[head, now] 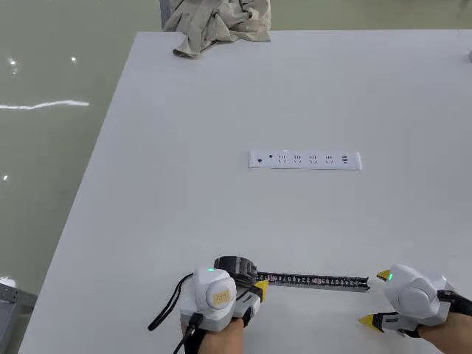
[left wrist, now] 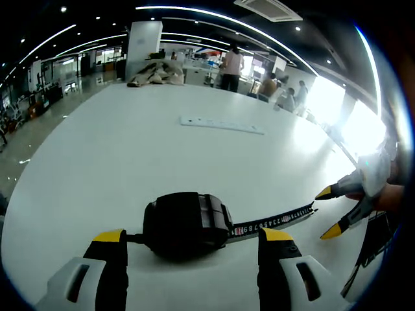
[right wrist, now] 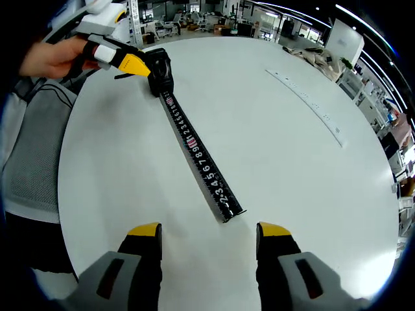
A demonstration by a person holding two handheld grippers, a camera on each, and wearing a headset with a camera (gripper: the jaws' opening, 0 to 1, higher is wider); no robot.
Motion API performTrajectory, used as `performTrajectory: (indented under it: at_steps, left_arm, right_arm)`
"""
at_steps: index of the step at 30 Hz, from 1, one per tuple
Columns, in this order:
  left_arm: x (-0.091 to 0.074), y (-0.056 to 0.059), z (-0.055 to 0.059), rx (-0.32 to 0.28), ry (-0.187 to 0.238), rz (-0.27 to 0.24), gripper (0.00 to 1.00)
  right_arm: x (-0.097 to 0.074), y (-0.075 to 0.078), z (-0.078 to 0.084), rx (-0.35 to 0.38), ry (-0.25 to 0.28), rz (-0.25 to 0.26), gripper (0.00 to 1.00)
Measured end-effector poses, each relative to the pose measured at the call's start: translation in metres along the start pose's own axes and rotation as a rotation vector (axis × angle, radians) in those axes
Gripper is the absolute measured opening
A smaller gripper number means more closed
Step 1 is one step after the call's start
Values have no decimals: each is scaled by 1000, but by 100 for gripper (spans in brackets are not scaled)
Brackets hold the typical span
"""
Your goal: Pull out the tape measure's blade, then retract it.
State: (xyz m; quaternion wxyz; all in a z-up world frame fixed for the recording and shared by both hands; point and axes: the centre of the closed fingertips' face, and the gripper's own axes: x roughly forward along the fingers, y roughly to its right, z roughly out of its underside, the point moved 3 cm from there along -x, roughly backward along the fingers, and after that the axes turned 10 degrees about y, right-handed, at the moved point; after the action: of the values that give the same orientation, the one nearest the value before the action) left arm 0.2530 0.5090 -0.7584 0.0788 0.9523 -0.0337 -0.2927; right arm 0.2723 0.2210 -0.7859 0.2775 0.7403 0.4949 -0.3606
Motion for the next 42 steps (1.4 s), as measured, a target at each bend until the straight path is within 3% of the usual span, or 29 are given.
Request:
performTrajectory:
  at_steps: [14, 42]
  left_arm:
    - [8, 0, -2, -29, 14, -19, 77]
    - [18, -5, -3, -57, 13, -53, 69]
  right_arm:
    - [8, 7, 3, -7, -19, -65, 52]
    - [20, 22, -3, -159, -39, -182, 39]
